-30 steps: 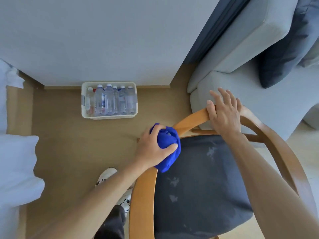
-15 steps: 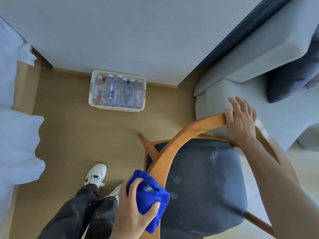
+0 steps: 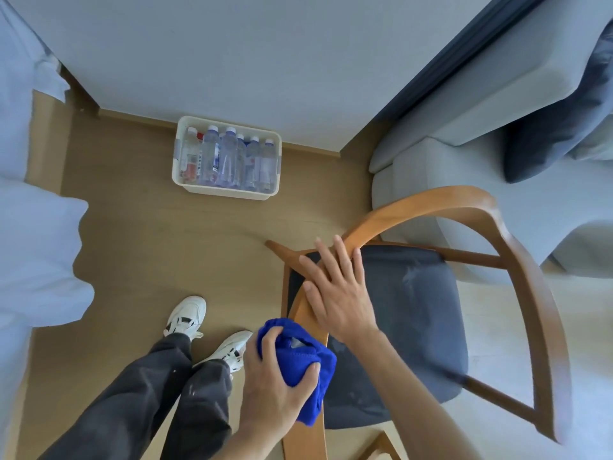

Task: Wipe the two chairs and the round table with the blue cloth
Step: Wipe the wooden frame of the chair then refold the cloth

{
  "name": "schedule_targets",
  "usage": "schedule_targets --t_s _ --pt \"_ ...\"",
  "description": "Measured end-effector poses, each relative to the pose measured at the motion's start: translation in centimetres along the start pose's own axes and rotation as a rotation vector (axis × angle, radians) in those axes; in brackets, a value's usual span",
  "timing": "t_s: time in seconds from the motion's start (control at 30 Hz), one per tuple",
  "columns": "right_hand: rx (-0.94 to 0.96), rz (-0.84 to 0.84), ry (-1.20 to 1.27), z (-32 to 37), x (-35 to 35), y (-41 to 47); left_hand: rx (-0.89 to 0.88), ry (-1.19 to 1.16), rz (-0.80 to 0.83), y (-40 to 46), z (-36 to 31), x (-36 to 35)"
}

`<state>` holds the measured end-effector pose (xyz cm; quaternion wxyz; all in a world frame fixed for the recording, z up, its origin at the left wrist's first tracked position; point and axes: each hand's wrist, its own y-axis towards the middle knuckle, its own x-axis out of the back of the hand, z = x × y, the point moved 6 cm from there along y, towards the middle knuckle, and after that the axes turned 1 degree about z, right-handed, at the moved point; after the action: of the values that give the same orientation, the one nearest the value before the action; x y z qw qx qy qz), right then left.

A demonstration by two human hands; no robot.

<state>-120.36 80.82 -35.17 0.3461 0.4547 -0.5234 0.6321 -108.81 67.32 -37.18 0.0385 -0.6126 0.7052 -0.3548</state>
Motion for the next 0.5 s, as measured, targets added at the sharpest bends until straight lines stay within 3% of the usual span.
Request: schedule_targets --t_s 0.3,0.5 --pt "0.030 0.089 0.031 0.7 -0.8 -1.0 -0.083 -0.075 0.039 2.4 -1.1 0.9" --pt "0.001 0.040 0.104 0.7 -1.3 -0.9 -0.041 -0.162 -0.117 -2.5 1.1 -0.5"
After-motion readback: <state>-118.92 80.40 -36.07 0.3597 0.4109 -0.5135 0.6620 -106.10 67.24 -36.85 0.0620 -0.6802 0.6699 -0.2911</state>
